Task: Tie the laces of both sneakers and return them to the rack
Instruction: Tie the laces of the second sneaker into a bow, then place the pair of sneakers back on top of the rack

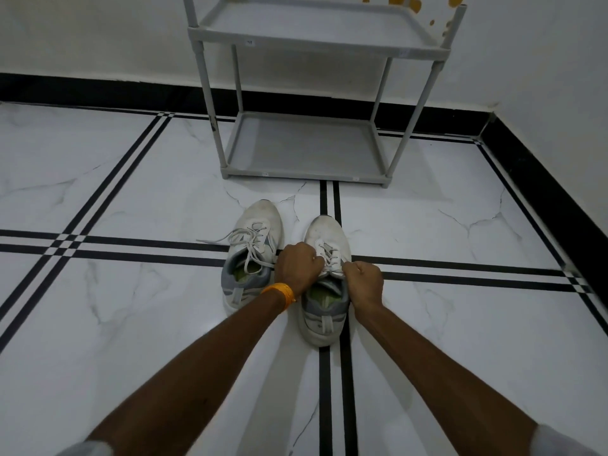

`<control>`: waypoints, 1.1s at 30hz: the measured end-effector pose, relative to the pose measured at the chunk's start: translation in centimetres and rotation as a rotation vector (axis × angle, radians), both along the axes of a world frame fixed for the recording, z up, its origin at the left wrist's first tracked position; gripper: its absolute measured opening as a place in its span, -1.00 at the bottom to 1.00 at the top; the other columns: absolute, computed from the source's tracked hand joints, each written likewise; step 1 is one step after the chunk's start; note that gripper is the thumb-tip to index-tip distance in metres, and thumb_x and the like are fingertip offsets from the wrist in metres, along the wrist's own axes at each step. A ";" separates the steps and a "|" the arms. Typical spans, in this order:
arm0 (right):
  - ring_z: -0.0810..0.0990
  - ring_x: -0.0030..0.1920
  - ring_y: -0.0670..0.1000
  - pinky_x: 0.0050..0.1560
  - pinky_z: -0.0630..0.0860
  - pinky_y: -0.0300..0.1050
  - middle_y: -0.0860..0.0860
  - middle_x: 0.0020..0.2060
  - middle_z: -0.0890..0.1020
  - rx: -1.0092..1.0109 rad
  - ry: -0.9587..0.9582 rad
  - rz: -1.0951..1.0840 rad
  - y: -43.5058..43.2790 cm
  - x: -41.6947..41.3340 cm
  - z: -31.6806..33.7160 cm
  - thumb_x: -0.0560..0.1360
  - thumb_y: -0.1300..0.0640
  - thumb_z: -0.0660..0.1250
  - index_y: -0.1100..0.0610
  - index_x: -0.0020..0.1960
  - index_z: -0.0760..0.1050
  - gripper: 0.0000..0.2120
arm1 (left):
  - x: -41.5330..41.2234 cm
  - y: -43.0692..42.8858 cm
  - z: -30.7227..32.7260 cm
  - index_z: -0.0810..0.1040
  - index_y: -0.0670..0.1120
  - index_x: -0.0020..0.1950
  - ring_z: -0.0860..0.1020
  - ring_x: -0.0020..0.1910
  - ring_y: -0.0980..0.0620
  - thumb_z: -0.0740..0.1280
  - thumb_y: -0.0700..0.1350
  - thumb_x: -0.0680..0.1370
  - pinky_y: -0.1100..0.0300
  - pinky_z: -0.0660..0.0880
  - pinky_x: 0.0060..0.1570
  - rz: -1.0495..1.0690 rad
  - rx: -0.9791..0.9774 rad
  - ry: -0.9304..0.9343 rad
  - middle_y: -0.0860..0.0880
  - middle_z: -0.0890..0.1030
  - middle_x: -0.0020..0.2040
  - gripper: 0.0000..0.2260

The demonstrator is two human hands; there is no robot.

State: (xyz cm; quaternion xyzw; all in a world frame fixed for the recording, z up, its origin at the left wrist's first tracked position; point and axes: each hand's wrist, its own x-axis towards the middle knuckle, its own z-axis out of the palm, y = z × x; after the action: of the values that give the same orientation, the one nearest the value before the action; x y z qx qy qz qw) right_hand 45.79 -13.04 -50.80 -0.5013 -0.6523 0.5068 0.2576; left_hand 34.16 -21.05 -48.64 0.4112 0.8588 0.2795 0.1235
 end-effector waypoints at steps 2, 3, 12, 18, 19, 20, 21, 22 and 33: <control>0.38 -0.34 0.02 -0.29 0.31 -0.07 0.05 -0.43 0.42 -0.002 -0.035 0.103 0.3 0.2 0.7 0.48 0.08 0.34 0.13 -0.38 0.37 -0.70 | -0.6 -0.6 0.9 0.36 -0.13 -0.40 0.53 -0.31 -0.20 0.24 0.00 0.57 0.07 0.33 -0.33 -0.066 -0.003 -0.005 -0.13 0.47 -0.41 -0.62; 0.43 -0.30 0.02 -0.27 0.36 -0.06 0.05 -0.37 0.47 -0.028 -0.056 0.154 0.5 0.3 1.3 0.48 -0.04 0.35 0.15 -0.30 0.41 -0.69 | -1.1 -1.1 1.7 0.42 -0.14 -0.30 0.55 -0.28 -0.18 0.21 0.06 0.60 0.04 0.39 -0.30 -0.087 0.039 -0.038 -0.13 0.51 -0.35 -0.65; 0.61 -0.04 0.14 -0.23 0.64 0.03 0.14 0.06 0.58 0.043 -0.500 0.467 -0.5 1.7 2.5 0.44 0.05 0.38 0.17 0.19 0.39 -0.60 | -8.7 -11.5 2.3 0.21 0.01 0.47 0.60 0.02 -0.19 0.41 0.10 0.37 0.09 0.58 -0.09 0.263 -0.230 -0.374 -0.22 0.60 0.15 -0.27; 0.60 -0.02 0.26 -0.10 0.49 -0.03 0.27 -0.03 0.62 0.358 -0.435 0.527 0.1 -0.7 1.9 0.51 0.26 0.20 0.33 0.07 0.49 -0.80 | -8.3 -9.3 0.8 0.46 -0.07 0.28 0.55 -0.04 -0.12 0.23 -0.08 0.57 0.09 0.48 -0.05 0.166 -0.100 -0.232 -0.16 0.63 0.12 -0.71; 0.59 -0.03 0.26 -0.09 0.51 0.00 0.27 -0.04 0.61 0.376 -0.435 0.519 0.5 -0.9 1.9 0.51 0.26 0.19 0.33 0.07 0.49 -0.80 | -8.0 -9.0 1.0 0.47 -0.08 0.28 0.53 -0.04 -0.10 0.23 -0.10 0.57 0.12 0.44 -0.02 0.144 -0.068 -0.210 -0.15 0.63 0.13 -0.72; 0.59 -0.03 0.25 -0.06 0.53 0.03 0.27 -0.03 0.61 0.392 -0.435 0.503 0.8 -1.0 2.1 0.52 0.27 0.18 0.32 0.08 0.48 -0.80 | -7.7 -8.8 1.5 0.47 -0.09 0.28 0.52 -0.05 -0.07 0.23 -0.12 0.57 0.14 0.42 -0.02 0.126 -0.037 -0.202 -0.14 0.63 0.14 -0.72; 0.58 -0.02 0.23 -0.03 0.53 0.05 0.26 -0.01 0.60 0.397 -0.437 0.482 1.4 -1.1 2.5 0.53 0.26 0.17 0.31 0.09 0.48 -0.80 | -7.4 -8.5 1.8 0.46 -0.10 0.30 0.51 -0.06 -0.05 0.23 -0.15 0.57 0.15 0.41 -0.02 0.114 -0.006 -0.204 -0.13 0.63 0.14 -0.70; 0.57 -0.01 0.22 0.00 0.53 0.05 0.25 0.00 0.59 0.404 -0.434 0.461 1.9 -1.2 2.9 0.53 0.26 0.17 0.30 0.11 0.48 -0.79 | -7.0 -8.3 2.2 0.45 -0.11 0.32 0.51 -0.07 -0.03 0.22 -0.17 0.57 0.16 0.42 -0.03 0.100 0.011 -0.203 -0.13 0.63 0.13 -0.70; 0.52 0.00 0.12 -0.03 0.42 -0.08 0.16 0.02 0.56 0.376 -0.316 0.404 2.8 0.6 21.0 0.50 0.22 0.11 0.20 0.19 0.44 -0.70 | -4.8 -6.1 19.4 0.38 -0.05 0.37 0.60 -0.03 -0.06 0.17 -0.14 0.57 0.04 0.58 0.06 0.082 0.119 -0.216 -0.06 0.64 0.12 -0.65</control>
State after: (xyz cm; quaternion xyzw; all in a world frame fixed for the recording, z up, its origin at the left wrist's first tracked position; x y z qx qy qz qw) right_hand 46.35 -10.26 -29.77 -0.3778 -0.8529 0.3339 0.1354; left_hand 29.37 -27.11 -29.24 0.3497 0.8385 0.3774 0.1793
